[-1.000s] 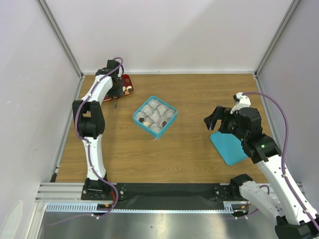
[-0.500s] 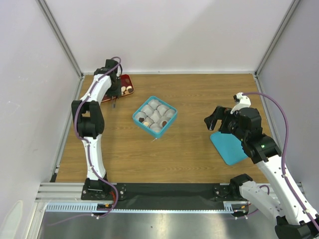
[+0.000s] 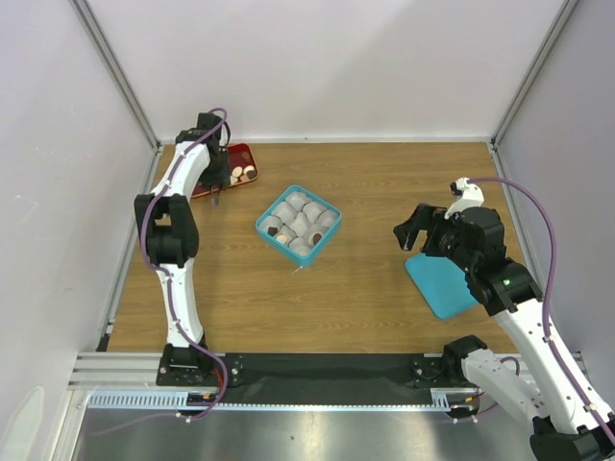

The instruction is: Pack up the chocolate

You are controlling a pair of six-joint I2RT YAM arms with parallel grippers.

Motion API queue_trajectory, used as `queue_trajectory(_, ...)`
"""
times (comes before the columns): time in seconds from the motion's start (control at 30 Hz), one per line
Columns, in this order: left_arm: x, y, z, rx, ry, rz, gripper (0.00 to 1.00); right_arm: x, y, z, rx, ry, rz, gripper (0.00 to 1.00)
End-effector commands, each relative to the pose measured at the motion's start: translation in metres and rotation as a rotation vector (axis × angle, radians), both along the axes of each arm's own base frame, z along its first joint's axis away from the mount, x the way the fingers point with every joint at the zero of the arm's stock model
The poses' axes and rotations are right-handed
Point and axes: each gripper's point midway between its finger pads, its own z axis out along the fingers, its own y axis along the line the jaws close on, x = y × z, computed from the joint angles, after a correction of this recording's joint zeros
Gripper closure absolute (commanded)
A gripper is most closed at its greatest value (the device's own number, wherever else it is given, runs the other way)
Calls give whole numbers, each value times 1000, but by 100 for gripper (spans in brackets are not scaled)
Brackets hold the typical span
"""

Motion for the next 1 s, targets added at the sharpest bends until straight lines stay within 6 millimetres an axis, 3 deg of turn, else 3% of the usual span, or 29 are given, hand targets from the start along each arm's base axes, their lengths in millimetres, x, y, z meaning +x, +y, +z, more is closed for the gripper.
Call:
queue_trajectory(0.0, 10, 2, 21, -4, -55, 4, 57, 6, -1, 10, 8, -45, -10, 1)
queue_trajectory(0.33, 10, 7, 47, 22, -96, 22, 67, 6, 1, 13, 16, -42, -6, 1)
queue_trajectory(0.5, 3, 7, 83, 27, -163, 29, 69, 4, 2, 18, 24, -45, 0, 1)
queue_trajectory(0.57, -4, -4, 93, 12, -171, 3, 69, 2, 1, 19, 22, -45, -1, 1)
queue_trajectory(0.6, -9, -8, 108, 10, -201, -10, 69, 2, 1, 17, 21, -38, -1, 1)
queue_trajectory(0.67, -20, -23, 113, 12, -203, -44, 69, 0, 0, 17, 17, -38, 0, 1)
queue_trajectory(0.7, -28, -28, 131, 6, -242, -59, 69, -1, -1, 18, 18, -41, -2, 1)
queue_trajectory(0.77, -43, -51, 131, -23, -237, -117, 69, -2, -1, 19, 19, -42, 0, 1)
queue_trajectory(0.8, -50, -61, 145, -35, -271, -148, 69, -3, -1, 22, 22, -48, 3, 1)
queue_trajectory(0.97, -107, -135, 135, -116, -227, -345, 69, -5, -2, 23, 18, -51, 5, 1)
